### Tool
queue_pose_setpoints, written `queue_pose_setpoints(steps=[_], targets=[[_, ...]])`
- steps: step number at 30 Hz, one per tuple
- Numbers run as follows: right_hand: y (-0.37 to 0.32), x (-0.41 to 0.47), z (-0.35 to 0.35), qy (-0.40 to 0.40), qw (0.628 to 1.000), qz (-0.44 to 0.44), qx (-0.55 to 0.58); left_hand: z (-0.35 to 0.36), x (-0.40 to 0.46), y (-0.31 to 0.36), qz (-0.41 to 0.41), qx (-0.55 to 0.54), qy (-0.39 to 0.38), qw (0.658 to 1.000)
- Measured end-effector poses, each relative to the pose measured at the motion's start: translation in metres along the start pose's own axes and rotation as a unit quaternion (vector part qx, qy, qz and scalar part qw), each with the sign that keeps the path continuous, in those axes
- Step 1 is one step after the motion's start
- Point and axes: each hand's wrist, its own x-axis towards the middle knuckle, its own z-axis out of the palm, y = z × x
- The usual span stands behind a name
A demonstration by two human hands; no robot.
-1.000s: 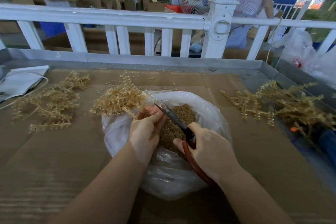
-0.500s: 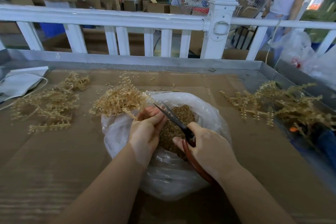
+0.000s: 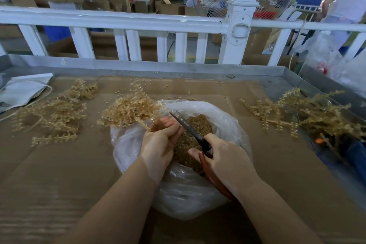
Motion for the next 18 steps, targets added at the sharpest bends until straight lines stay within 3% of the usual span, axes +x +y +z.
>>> queue_pose_setpoints(steps=[18], targets=[[0.0026, -0.0014, -0.0023, -0.005, 1.0, -0.009, -0.002, 0.0015, -0.0022, 0.0013, -0.012, 0.006, -0.002, 1.0]])
